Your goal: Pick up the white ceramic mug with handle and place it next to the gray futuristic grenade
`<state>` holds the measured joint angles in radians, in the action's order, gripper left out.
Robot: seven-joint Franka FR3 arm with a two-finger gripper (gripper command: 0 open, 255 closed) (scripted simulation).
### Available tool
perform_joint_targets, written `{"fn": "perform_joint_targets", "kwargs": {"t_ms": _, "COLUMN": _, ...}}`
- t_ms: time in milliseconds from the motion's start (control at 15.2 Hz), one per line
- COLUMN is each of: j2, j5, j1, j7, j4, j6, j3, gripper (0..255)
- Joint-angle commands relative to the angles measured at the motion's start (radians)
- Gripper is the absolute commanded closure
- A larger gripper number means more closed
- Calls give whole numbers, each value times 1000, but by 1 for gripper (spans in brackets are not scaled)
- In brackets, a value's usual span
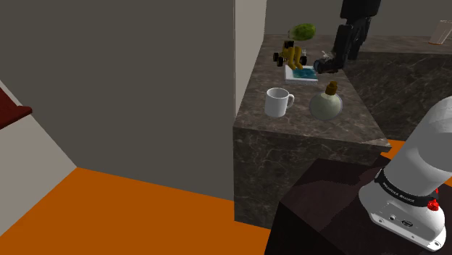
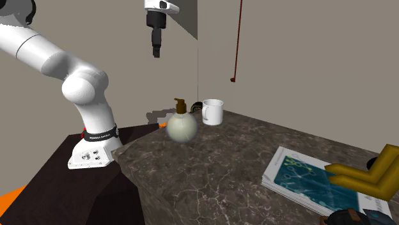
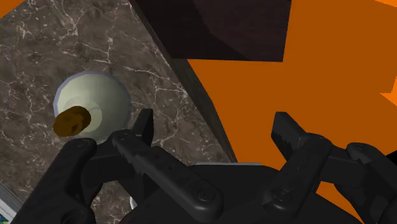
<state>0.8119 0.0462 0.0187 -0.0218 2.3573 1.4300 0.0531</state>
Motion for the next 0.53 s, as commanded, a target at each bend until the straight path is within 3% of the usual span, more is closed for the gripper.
{"fn": "perform_joint_targets", "kwargs": {"t_ms": 0, "j2": 0, "j5": 0, "j1": 0, "j7": 0, "j4": 0, "j6": 0, "j3": 0, "gripper": 0}}
{"fn": "perform_joint_targets", "kwargs": {"t_ms": 462, "j2": -181, "j5": -15, "j1": 11, "j7": 17, "j4": 47, "j6": 246, "j3": -2, "gripper": 0}}
